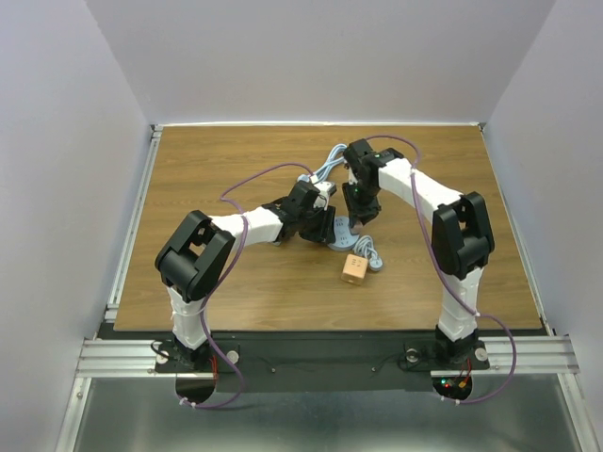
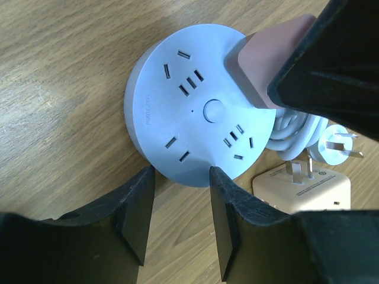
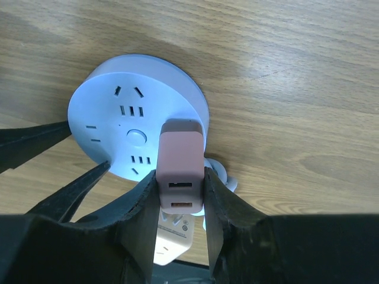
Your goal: Insert the plug
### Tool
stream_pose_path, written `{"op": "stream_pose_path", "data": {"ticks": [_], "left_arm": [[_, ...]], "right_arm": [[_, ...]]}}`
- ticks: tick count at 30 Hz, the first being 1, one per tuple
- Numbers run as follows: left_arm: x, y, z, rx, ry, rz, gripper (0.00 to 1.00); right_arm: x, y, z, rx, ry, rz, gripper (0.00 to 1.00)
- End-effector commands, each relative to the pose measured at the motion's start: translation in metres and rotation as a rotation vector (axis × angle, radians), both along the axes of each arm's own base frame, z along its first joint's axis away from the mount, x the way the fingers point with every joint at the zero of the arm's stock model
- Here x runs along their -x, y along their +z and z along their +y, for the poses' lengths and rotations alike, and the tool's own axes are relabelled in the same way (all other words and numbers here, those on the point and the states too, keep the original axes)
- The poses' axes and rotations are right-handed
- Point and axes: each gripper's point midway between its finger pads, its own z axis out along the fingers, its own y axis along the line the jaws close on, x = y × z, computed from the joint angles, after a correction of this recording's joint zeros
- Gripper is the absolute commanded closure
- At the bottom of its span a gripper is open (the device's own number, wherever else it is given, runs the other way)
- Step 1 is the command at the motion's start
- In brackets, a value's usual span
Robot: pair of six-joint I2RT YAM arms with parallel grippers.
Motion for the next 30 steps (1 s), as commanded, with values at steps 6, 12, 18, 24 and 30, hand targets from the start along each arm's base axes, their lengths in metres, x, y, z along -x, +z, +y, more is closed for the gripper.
{"op": "stream_pose_path", "data": {"ticks": [6,12,18,24,30], "left_arm": [[0.004,-0.001,0.000,-0.024,-0.018,0.011,0.50],[0.002,0.001,0.001,-0.023,-0.012,0.004,0.51],[0.001,0.000,0.004,-0.040,-0.004,-0.004,0.51],[-0.005,-0.004,0.012,-0.079,0.023,-0.028,0.51],[-0.010,-0.004,0.019,-0.122,0.049,-0.042,0.51]], "right_arm": [[0.043,-0.073,-0.041,0.353,-0.019,0.060,1.00],[0.059,-0.082,-0.041,0.334,-0.042,0.056,1.00],[0.058,-0.080,-0.031,0.263,-0.041,0.034,1.00],[0.024,-0.039,-0.008,0.172,-0.034,-0.089,0.44],[-0.020,0.022,0.006,0.121,-0.035,-0.283,0.23]]}}
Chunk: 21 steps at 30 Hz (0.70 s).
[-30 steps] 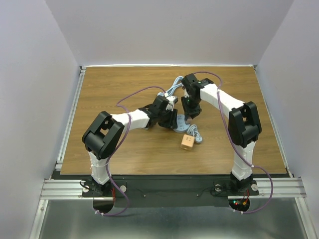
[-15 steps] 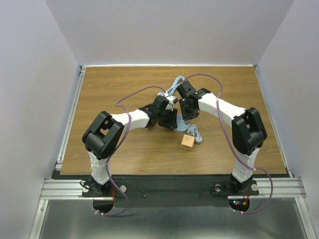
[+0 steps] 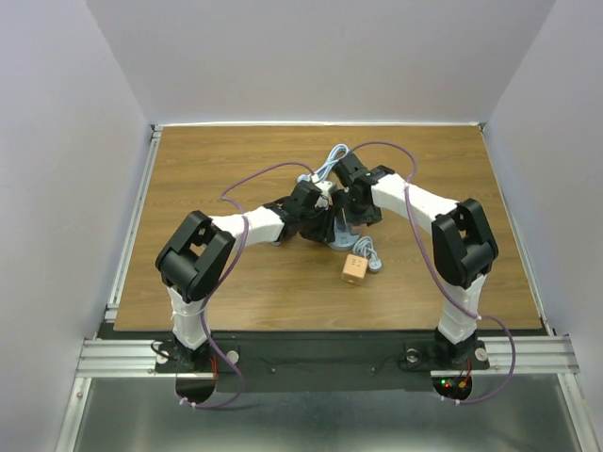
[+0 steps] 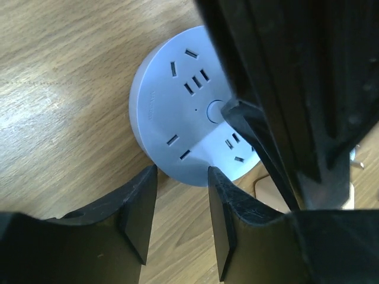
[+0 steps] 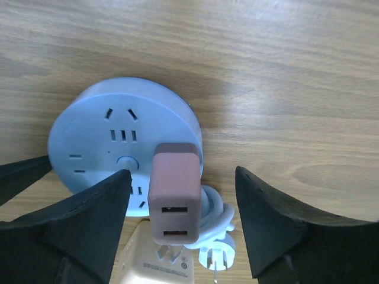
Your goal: Insert the plug
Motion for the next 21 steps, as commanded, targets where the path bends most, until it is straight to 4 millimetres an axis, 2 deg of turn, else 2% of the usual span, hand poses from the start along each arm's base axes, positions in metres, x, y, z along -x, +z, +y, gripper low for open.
{"op": "stream_pose_path", "data": {"ticks": [1,3,4,9,12,13,15,16,17,18,19,20,21], "left_arm": [[-0.007,-0.001,0.016,-0.096,0.033,-0.035,0.51],[-0.009,0.003,0.016,-0.095,0.041,-0.044,0.51],[-0.011,0.005,0.019,-0.107,0.052,-0.050,0.51],[-0.022,0.034,0.022,-0.103,0.093,-0.116,0.50],[-0.027,0.055,0.026,-0.091,0.124,-0.158,0.45],[-0.027,0.058,0.029,-0.095,0.136,-0.163,0.37],[-0.023,0.074,0.029,-0.066,0.138,-0.189,0.30],[-0.018,0.072,0.032,-0.067,0.137,-0.195,0.25],[-0.013,0.084,0.031,-0.048,0.129,-0.219,0.24],[-0.004,0.086,0.027,-0.043,0.106,-0.227,0.23],[0.007,0.081,0.027,-0.049,0.086,-0.218,0.20],[0.016,0.087,0.024,-0.029,0.079,-0.225,0.20],[0.030,0.086,0.015,-0.021,0.045,-0.222,0.19]], "right_arm": [[-0.029,0.057,0.009,-0.029,0.015,-0.147,0.21],[-0.038,0.082,0.014,-0.059,0.026,-0.207,0.19],[-0.044,0.108,0.017,-0.091,0.026,-0.266,0.18],[-0.045,0.161,0.005,-0.099,0.014,-0.397,0.09],[-0.035,0.176,-0.006,-0.101,0.008,-0.431,0.04],[-0.033,0.178,-0.009,-0.096,0.006,-0.438,0.03],[-0.025,0.181,-0.019,-0.090,-0.010,-0.458,0.00],[-0.027,0.185,-0.024,-0.076,-0.031,-0.488,0.00],[-0.026,0.187,-0.030,-0.071,-0.048,-0.507,0.00],[-0.025,0.189,-0.043,-0.052,-0.101,-0.549,0.00],[-0.024,0.192,-0.048,-0.056,-0.120,-0.573,0.00],[-0.025,0.191,-0.056,-0.053,-0.144,-0.589,0.00],[-0.025,0.192,-0.062,-0.060,-0.174,-0.610,0.00]]}}
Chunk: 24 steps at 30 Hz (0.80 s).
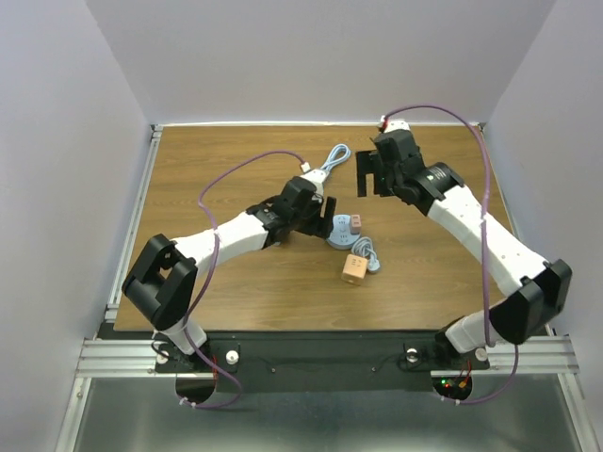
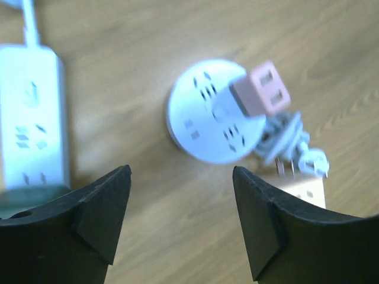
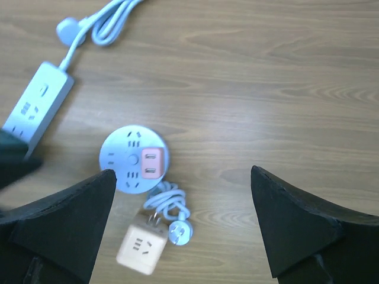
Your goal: Insert the plug
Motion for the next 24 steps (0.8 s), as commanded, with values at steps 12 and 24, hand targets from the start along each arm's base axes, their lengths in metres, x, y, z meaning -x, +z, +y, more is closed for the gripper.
{"op": "stream_pose_path", "data": {"ticks": [12,24], "left_arm": [[0.118,0.009,-0.088,0.080,-0.175,0.024,0.12],[0.104,-0.041,-0.075,-0.206,-0.034,0.054,0.11]], "right_arm": [[-0.007,0.014,-0.046,-0.176,-0.188,-0.193,0.00],[0.010,0.022,-0.050,-0.216,-0.164,-0.243,0.00]]}}
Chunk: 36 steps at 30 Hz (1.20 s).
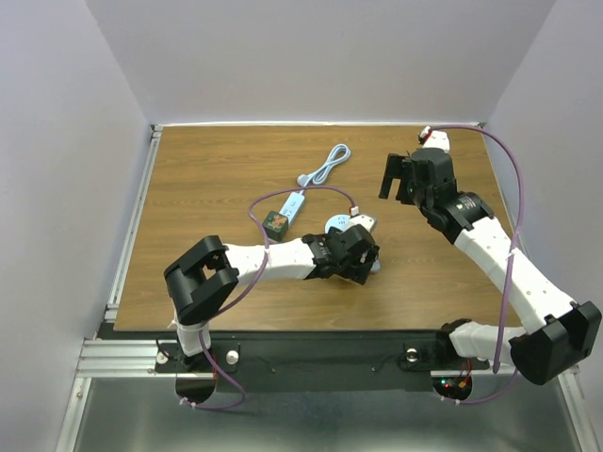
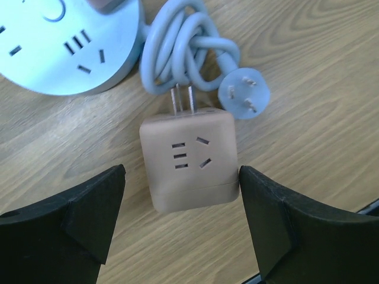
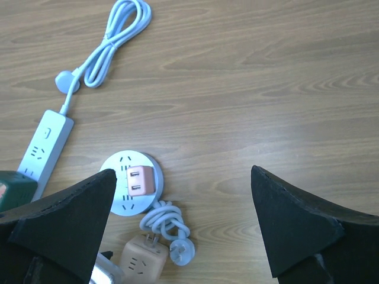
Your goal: Insert the plug
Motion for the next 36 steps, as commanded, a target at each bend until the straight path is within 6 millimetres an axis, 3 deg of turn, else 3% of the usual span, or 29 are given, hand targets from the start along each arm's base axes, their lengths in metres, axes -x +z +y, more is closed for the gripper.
{"op": "stream_pose_path", "data": {"ticks": [1,9,14,15,16,17,20,25,26,29,31,32,34,35,36], "left_arm": [[-0.005,0.013,0.006,-0.045,0.056,-0.046,0.11],[0.003,-0.013,0.012,-0.147,-0.047,-0.075,0.16],[0.004,-0.025,0.021,-0.194,-0.143,-0.127,0.39],[0.005,-0.025,0.017,-0.176,-0.169,-0.128,0.52],[0.005,-0.024,0.018,-0.176,-0.178,-0.137,0.52],[0.008,-0.023,0.019,-0.167,-0.198,-0.136,0.63],[0.013,-0.013,0.017,-0.140,-0.273,-0.159,0.78],[0.027,0.039,0.022,-0.032,-0.395,-0.230,0.87],[0.030,0.058,0.026,0.027,-0.409,-0.240,0.88],[0.036,0.088,0.033,0.134,-0.441,-0.235,0.90],[0.033,0.121,0.044,0.210,-0.428,-0.276,0.92],[0.036,0.143,0.049,0.263,-0.441,-0.292,0.93],[0.042,0.157,0.054,0.290,-0.473,-0.289,0.93],[0.045,0.174,0.056,0.321,-0.490,-0.303,0.93],[0.046,0.174,0.061,0.304,-0.492,-0.286,0.93]], "right_arm": [[-0.005,0.015,0.002,-0.039,-0.001,-0.072,0.00],[-0.011,0.016,0.005,-0.029,0.016,-0.076,0.00],[-0.013,0.012,0.009,-0.024,0.046,-0.070,0.00],[-0.012,0.010,0.012,-0.016,0.069,-0.065,0.00],[-0.011,0.009,0.011,-0.006,0.074,-0.064,0.00],[-0.009,0.009,0.013,-0.004,0.098,-0.064,0.00],[0.000,0.013,0.018,0.018,0.181,-0.076,0.00],[0.012,0.033,0.024,0.055,0.309,-0.185,0.00],[0.015,0.035,0.023,0.063,0.318,-0.204,0.00],[0.016,0.061,0.020,0.076,0.332,-0.304,0.00],[0.018,0.075,0.027,0.109,0.417,-0.373,0.00],[0.028,0.078,0.051,0.087,0.573,-0.399,0.00],[0.042,0.082,0.073,0.114,0.762,-0.470,0.00],[0.057,0.086,0.090,0.081,0.894,-0.499,0.00],[0.070,0.092,0.105,0.056,1.009,-0.528,0.00]]}}
